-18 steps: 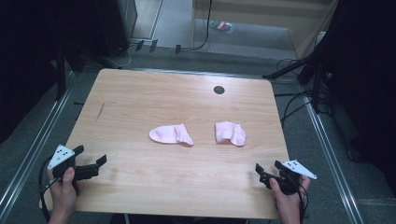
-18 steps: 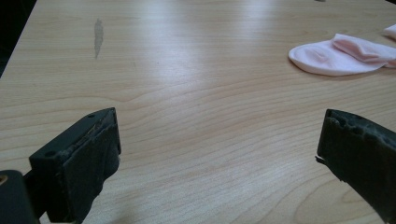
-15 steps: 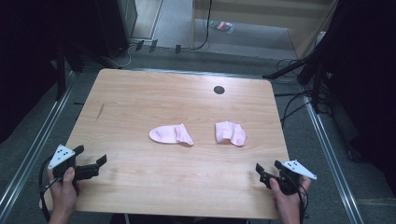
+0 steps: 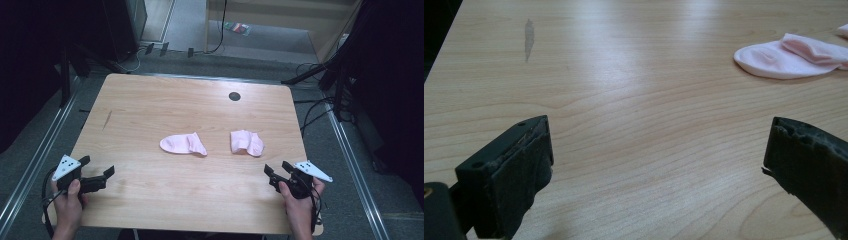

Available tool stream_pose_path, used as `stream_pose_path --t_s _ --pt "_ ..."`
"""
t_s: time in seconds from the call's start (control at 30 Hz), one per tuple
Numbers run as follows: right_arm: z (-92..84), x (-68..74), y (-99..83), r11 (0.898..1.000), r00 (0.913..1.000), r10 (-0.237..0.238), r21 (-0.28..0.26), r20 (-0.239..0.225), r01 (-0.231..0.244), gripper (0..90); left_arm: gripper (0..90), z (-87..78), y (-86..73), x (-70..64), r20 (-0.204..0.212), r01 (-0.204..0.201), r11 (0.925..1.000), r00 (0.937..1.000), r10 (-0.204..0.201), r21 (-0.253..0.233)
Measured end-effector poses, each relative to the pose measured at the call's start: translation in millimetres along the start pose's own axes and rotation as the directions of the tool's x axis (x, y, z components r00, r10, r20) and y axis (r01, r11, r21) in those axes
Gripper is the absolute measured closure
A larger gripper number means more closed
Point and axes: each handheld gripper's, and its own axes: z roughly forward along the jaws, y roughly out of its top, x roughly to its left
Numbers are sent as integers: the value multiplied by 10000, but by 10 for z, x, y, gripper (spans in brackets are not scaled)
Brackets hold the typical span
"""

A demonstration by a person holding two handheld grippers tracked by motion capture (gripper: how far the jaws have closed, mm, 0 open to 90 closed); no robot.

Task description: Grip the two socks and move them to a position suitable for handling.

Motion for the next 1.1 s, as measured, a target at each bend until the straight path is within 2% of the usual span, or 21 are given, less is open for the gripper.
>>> stream_pose_path --t_s 0.13,0.27,0.37,0.5,0.57,0.6,0.9,1.1 --pt "90 104 119 10000 9997 -44 45 -226 45 276 0 2 0 2 -27 76 10000 10000 -76 -19" --pt "222 180 224 9996 9998 -216 195 0 216 265 0 -4 -4 2 -18 112 9999 9999 -112 -102" --pt "303 198 266 9995 9999 -123 281 -12 123 249 0 -6 -6 2 32 156 9998 9999 -155 -113" --pt "531 244 327 9986 9988 -108 517 472 84 260 0 -6 -5 -2 14 115 9999 9999 -115 -78" --pt "574 249 333 9984 9989 -108 553 460 83 262 0 -6 -5 0 20 121 9999 9999 -121 -77" --pt "665 271 341 9978 9983 -65 656 572 27 268 0 -6 -5 1 26 129 9999 9999 -129 -78" --pt "935 278 396 9955 9966 45 940 825 -122 283 0 -7 -6 0 38 121 9999 9999 -121 -86" --pt "1026 250 448 9932 9933 401 1046 1082 -514 316 0 -7 -8 4 62 182 9997 9998 -181 -140"
